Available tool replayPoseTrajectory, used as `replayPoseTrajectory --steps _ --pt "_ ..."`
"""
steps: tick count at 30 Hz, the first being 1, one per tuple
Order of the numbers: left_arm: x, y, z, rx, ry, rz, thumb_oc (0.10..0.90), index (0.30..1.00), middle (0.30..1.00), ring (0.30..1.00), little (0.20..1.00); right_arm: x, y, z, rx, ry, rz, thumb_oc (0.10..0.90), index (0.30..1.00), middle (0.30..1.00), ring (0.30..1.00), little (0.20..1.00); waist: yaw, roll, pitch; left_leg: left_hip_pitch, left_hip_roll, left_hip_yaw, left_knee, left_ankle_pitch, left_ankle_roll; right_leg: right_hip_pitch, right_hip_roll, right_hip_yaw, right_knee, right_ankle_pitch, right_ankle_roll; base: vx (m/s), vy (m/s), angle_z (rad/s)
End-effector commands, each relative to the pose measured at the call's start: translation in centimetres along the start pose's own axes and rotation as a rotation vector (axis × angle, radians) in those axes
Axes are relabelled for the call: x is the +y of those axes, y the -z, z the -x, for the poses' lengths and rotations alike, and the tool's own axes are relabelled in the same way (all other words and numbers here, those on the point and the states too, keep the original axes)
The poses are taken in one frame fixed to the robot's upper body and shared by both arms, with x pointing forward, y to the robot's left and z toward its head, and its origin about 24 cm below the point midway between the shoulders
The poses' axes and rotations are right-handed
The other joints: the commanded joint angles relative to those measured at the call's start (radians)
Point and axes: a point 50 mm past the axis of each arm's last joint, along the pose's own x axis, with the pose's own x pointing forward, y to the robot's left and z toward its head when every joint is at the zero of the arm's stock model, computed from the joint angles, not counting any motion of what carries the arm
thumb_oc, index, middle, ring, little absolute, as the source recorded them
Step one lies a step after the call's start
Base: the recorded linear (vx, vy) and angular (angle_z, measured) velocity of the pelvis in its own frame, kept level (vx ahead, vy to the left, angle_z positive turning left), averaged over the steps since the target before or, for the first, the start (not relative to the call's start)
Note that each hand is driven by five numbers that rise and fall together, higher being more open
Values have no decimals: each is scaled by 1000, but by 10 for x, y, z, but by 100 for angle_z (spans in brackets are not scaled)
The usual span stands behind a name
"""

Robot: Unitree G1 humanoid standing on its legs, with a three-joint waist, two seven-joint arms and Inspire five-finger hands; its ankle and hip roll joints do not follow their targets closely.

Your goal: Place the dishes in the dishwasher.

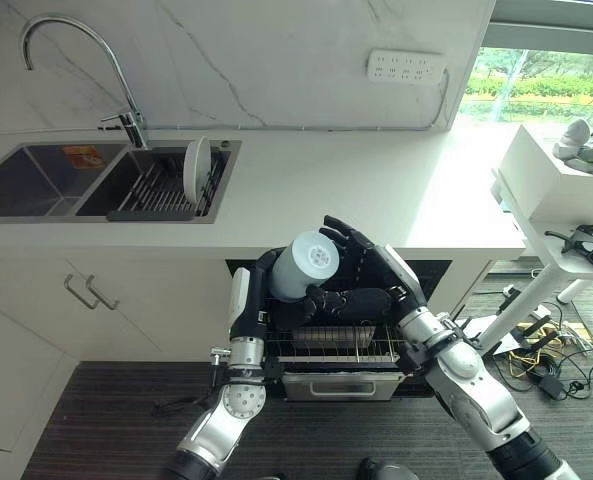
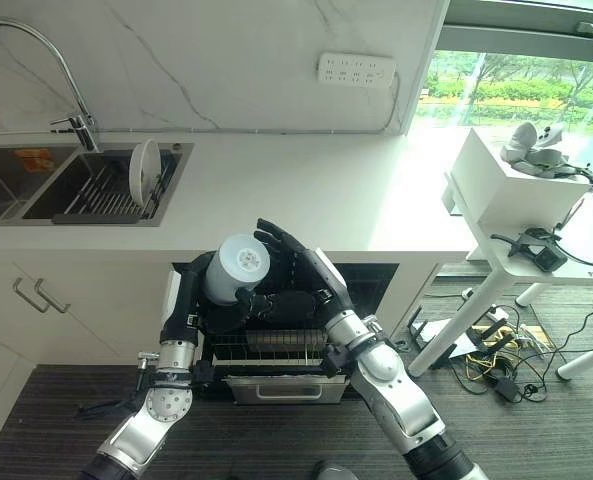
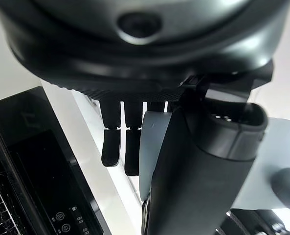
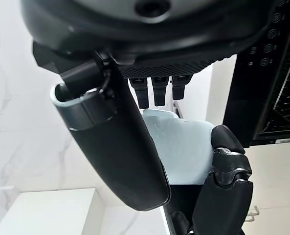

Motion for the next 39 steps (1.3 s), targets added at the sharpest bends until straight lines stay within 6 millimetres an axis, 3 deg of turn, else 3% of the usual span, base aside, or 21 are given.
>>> replayPoseTrajectory --steps 1,39 --pt "4 -61 -27 -334 -27 82 400 300 300 300 300 15 -52 -25 -268 -78 -22 800 900 900 900 900 3 -7 -22 -9 30 32 67 -110 -12 134 3 75 -98 -58 101 0 0 0" --pt "-18 -57 -24 -326 82 58 400 300 300 300 300 41 -59 -43 -273 -200 24 800 900 900 900 900 27 -12 -14 -12 23 25 67 -112 -7 134 -2 74 -98 -53 104 0 0 0"
